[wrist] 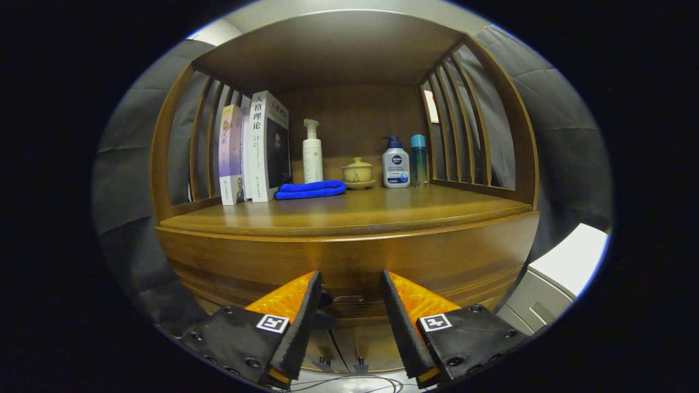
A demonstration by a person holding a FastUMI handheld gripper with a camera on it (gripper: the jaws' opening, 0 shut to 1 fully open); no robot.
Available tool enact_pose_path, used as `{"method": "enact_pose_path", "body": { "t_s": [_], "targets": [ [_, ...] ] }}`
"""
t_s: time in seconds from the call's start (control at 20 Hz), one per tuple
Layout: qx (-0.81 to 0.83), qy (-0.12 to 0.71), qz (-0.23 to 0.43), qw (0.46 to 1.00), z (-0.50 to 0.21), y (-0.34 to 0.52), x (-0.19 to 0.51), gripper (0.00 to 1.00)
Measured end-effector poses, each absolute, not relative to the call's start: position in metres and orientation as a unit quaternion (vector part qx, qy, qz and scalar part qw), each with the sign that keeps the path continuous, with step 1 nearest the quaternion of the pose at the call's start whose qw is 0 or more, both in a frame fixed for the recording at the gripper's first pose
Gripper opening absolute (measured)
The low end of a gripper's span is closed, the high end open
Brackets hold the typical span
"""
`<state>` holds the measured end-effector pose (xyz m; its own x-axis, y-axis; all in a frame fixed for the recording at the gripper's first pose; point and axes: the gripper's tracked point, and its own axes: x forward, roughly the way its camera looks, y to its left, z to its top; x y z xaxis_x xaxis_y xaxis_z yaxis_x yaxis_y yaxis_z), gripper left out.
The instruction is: Pull open the drawer, take out the items inside it, and place them on the countertop above the cabinet.
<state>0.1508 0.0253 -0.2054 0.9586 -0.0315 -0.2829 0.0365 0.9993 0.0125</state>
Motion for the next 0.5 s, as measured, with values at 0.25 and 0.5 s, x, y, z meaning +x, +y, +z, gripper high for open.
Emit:
{"method": "enact_pose_path", "body": {
  "t_s": [0.25, 0.5],
  "targets": [
    [-0.004, 0.159, 0.008, 0.987, -0.22, 0.041, 0.145, 0.77],
    [0.005, 0.18, 0.023, 0.983, -0.237, 0.054, 0.144, 0.6]
  ]
}}
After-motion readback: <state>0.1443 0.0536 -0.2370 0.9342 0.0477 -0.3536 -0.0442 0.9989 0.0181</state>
